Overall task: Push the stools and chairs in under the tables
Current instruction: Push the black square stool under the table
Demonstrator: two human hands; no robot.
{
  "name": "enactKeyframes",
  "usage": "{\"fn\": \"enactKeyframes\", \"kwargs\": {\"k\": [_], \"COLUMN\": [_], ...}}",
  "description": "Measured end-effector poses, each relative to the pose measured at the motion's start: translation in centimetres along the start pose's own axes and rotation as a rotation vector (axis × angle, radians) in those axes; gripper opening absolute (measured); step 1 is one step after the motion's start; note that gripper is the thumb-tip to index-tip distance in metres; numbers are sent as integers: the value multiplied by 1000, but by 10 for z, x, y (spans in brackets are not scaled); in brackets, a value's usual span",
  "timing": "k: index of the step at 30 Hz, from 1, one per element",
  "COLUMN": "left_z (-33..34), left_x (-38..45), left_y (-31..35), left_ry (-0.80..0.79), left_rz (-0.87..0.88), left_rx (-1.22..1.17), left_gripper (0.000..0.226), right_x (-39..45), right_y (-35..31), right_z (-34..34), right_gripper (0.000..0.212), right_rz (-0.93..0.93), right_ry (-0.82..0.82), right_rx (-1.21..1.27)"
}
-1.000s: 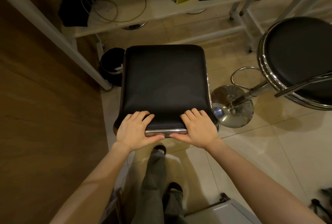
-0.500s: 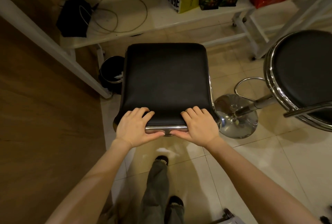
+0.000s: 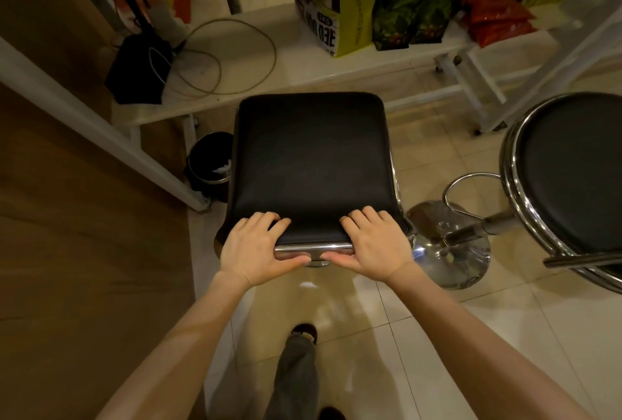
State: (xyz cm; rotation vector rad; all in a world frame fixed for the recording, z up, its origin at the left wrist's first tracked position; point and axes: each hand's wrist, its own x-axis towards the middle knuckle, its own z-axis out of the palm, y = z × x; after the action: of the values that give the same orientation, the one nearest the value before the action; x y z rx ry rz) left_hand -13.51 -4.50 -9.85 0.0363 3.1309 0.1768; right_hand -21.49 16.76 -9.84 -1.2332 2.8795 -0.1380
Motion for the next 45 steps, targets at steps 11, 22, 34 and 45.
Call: {"fn": "enactKeyframes", "kwargs": {"k": [11,22,34,45], "left_z": [0,9,11,3], "left_x": [31,51,66,64], "left_y": [-9,38,68,58], "left_ry": [9,59,39,-123], "left_rz": [-13,-149,-177,-153], "left_rx": [12,-64,-70,-38], "left_gripper": [92,80,78,89], "right_x": [30,46,56,43], "right_y": [18,78,114,94], "right_z": [2,-4,-10,-31], "right_gripper": [83,79,93,114], "right_rz": [-13,-123,-194,-29], "right_ry": [65,-18,-143,-259], "right_rx": [-31,-58,-100,-66]}}
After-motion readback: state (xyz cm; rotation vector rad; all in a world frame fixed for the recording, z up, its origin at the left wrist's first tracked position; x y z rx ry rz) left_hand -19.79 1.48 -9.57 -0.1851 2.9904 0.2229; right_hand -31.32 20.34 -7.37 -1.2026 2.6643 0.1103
